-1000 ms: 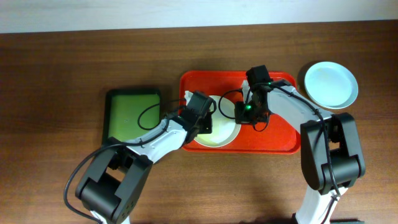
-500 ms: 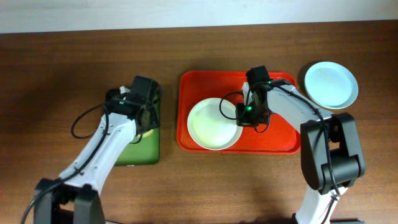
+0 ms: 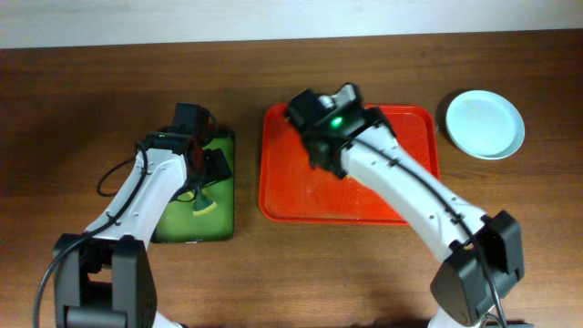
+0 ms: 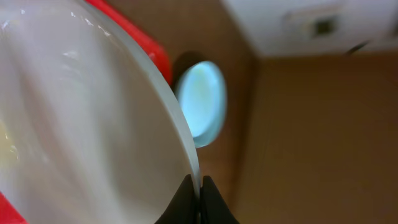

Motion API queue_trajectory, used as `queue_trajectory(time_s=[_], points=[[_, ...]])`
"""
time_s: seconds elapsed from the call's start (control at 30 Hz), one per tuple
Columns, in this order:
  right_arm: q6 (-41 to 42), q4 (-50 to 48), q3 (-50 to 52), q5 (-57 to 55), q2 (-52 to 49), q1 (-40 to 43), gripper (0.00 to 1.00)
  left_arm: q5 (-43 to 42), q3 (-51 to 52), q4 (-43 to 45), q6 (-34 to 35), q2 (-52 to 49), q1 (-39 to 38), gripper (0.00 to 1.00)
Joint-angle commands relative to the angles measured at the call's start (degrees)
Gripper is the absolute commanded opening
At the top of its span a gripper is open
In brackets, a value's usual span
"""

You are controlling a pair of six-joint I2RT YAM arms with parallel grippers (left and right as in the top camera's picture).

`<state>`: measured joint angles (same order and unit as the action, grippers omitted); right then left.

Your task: Clean dirty plates on tray and stack at the side

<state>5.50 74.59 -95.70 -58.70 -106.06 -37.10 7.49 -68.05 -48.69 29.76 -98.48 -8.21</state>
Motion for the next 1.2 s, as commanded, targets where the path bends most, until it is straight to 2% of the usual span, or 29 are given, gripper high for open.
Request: queue_trajectory(time_s=[0.0, 0.07, 0.13, 0.2, 0.23, 0.3, 0.33, 0.37, 0.4, 0.43, 0.53, 0.6, 0.7, 0.73, 0.8, 0.83, 0.87, 0.9, 1.03, 1.13, 1.17], points=[[-8.33, -0.68, -1.4, -19.52, 0.72, -5.18, 0.04, -0.44, -1.05, -0.48, -0.09, 1.33, 0.13, 0.99], [-8.44, -0.83, -1.4, -25.05, 0.72, -6.78, 0.04, -0.44, -1.05, -0.46, -0.09, 1.33, 0.13, 0.99], [-11.3, -0.85, -1.38, -26.03, 0.72, -6.75, 0.04, -0.44, -1.05, -0.46, -0.09, 1.33, 0.13, 0.99], [-11.06, -2.86, -1.38, -22.91, 0.72, -5.73, 0.04, -0.44, -1.05, -0.44, -0.09, 1.33, 0.13, 0.99], [-11.06, -6.25, -1.38, -16.87, 0.72, -3.76, 0.04, -0.44, -1.05, -0.44, -0.09, 1.33, 0.13, 0.99], [-11.08, -13.0, -1.38, 12.17, 0.7, 6.78, 0.04, -0.44, -1.05, -0.44, -0.09, 1.33, 0.13, 0.99], [-11.1, -14.75, -1.38, 31.82, 0.7, 13.94, 0.04, -0.44, -1.05, -0.46, -0.09, 1.33, 0.13, 0.99], [-11.1, -15.15, -1.38, 56.63, 0.7, 25.42, 0.04, -0.44, -1.05, -0.44, -0.09, 1.33, 0.13, 0.99], [-11.08, -15.04, -1.38, 69.44, 0.7, 33.75, 0.04, -0.44, -1.05, -0.44, -0.09, 1.33, 0.13, 0.99], [-11.06, -14.84, -1.36, 77.48, 0.7, 41.9, 0.04, -0.44, -1.05, -0.44, -0.09, 1.33, 0.07, 0.99], [-11.02, -14.86, -1.2, 82.49, -0.22, 59.34, 0.04, -0.44, -1.05, -0.44, -0.09, 1.33, 0.07, 0.99], [-3.85, -17.55, -1.11, 82.4, -3.32, 68.78, 0.04, -0.42, -1.05, -0.44, -0.09, 1.33, 0.13, 0.99], [2.03, -23.54, -1.07, 79.76, -9.35, 74.99, 0.04, -0.42, -1.05, -0.44, -0.09, 1.33, 0.07, 0.99], [4.7, -25.05, -1.07, 74.95, -11.17, 75.52, 0.04, -0.44, -1.05, -0.46, -0.09, 1.33, 0.07, 0.99], [4.66, -27.91, -1.05, 74.49, -13.77, 74.99, 0.04, -0.44, -1.05, -0.44, -0.09, 1.33, 0.09, 0.99], [4.68, -28.61, -1.05, 74.51, -14.23, 74.73, 0.16, -0.44, -1.05, -0.44, -0.09, 1.33, 0.09, 0.99], [4.68, -29.42, -1.05, 74.51, -14.62, 74.31, 0.43, -0.44, -1.05, -0.44, -0.09, 1.33, 0.09, 0.99], [4.66, -29.55, -1.07, 74.51, -14.64, 73.9, 0.99, -0.44, -1.05, -0.44, -0.09, 1.33, 0.09, 0.99], [4.72, -20.44, -1.07, 74.66, -8.17, 73.85, 0.99, -0.44, -1.05, -0.44, -0.09, 1.33, 0.09, 0.99], [5.95, -5.6, -0.11, 74.4, 1.68, 73.26, 0.99, -0.44, -1.05, -0.44, -0.09, 1.33, 0.09, 0.99], [5.97, -4.26, 2.67, 74.25, 6.14, 73.09, 0.99, -0.44, -1.05, -0.44, -0.09, 1.33, 0.09, 0.99]])
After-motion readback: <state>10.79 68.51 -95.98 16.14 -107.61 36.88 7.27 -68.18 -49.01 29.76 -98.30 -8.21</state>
